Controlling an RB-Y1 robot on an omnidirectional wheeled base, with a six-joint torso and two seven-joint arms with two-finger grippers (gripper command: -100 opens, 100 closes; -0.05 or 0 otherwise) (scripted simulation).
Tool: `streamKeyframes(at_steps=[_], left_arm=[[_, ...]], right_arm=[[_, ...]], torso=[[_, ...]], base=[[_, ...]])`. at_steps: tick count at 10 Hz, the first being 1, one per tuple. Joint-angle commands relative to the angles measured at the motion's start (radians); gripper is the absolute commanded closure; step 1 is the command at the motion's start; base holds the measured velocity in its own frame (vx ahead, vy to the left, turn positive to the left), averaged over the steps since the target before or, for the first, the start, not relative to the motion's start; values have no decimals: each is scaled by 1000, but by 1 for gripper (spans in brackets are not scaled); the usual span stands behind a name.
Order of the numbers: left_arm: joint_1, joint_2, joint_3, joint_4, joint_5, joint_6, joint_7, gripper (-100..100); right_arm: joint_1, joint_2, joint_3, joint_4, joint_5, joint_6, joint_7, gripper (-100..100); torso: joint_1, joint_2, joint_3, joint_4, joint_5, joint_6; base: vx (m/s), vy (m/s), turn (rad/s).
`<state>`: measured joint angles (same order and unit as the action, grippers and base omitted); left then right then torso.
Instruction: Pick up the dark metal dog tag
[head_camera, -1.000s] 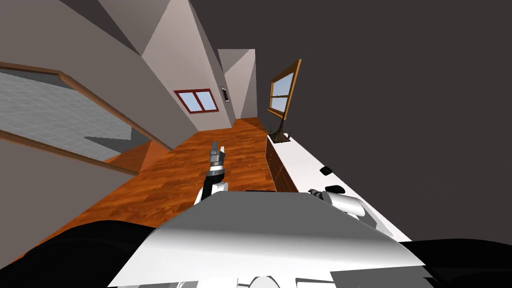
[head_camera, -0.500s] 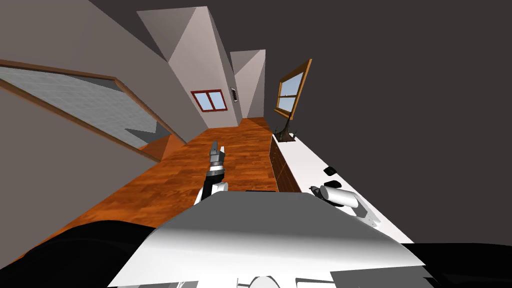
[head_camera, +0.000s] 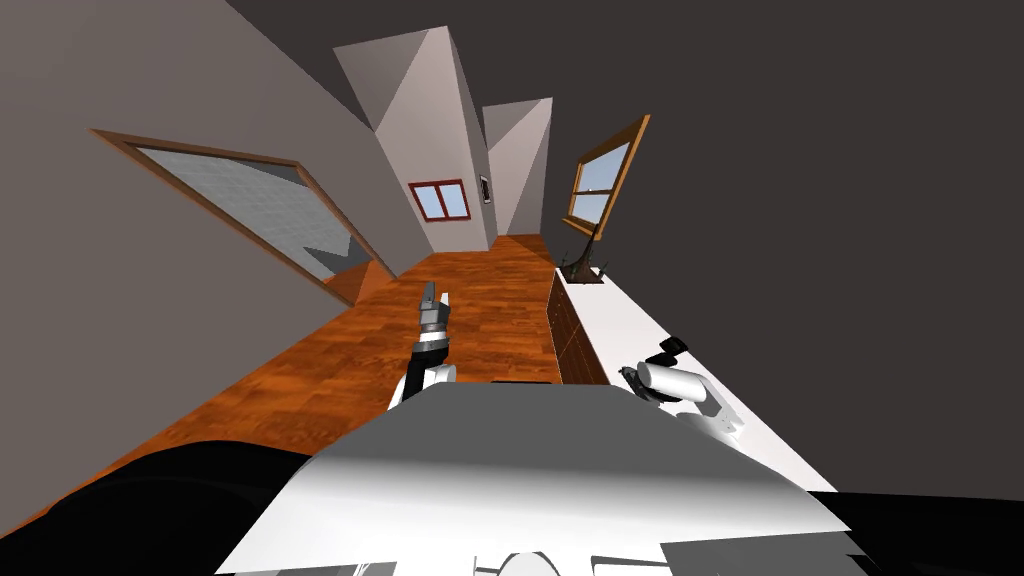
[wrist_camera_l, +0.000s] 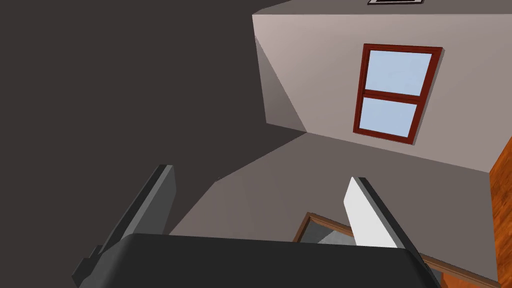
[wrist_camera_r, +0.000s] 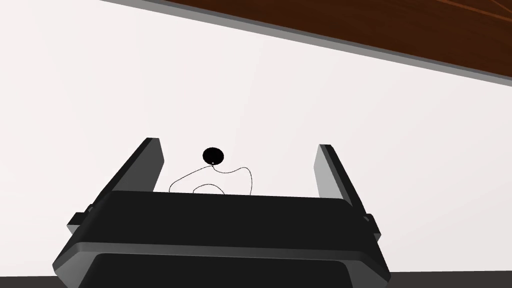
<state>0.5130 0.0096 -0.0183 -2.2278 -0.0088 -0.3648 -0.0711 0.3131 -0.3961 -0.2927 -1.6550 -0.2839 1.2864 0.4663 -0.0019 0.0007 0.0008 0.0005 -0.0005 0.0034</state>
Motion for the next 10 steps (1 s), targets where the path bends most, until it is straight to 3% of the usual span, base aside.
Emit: streamKeyframes(at_steps=[1,5,6,7,9,10], left_arm=[[0,0,0,0,0,0,0,0],[0,0,0,0,0,0,0,0],[0,0,0,0,0,0,0,0],[0,0,0,0,0,0,0,0],[0,0,0,0,0,0,0,0],[1,0,0,0,0,0,0,0]], right_arm=[[0,0,0,0,0,0,0,100],[0,0,1,-1,0,0,2,100],[0,0,1,-1,-1,-1,2,0],[17,2,4,-14,-2,-2,8,100],[82,7,22,-86,-13,-9,43,100],[82,7,22,-87,-13,-9,43,100]], torso=[[0,0,0,0,0,0],[-1,-6,-3,-1,0,0],[-1,-6,-3,-2,0,1],[-1,-6,-4,-2,0,1],[-3,-10,-6,-3,0,3],[-2,-15,-9,-4,0,2]], base=[[-10,3,-18],[-2,1,2],[0,0,0],[37,-31,-203],[153,-21,-316],[147,-2,-111]])
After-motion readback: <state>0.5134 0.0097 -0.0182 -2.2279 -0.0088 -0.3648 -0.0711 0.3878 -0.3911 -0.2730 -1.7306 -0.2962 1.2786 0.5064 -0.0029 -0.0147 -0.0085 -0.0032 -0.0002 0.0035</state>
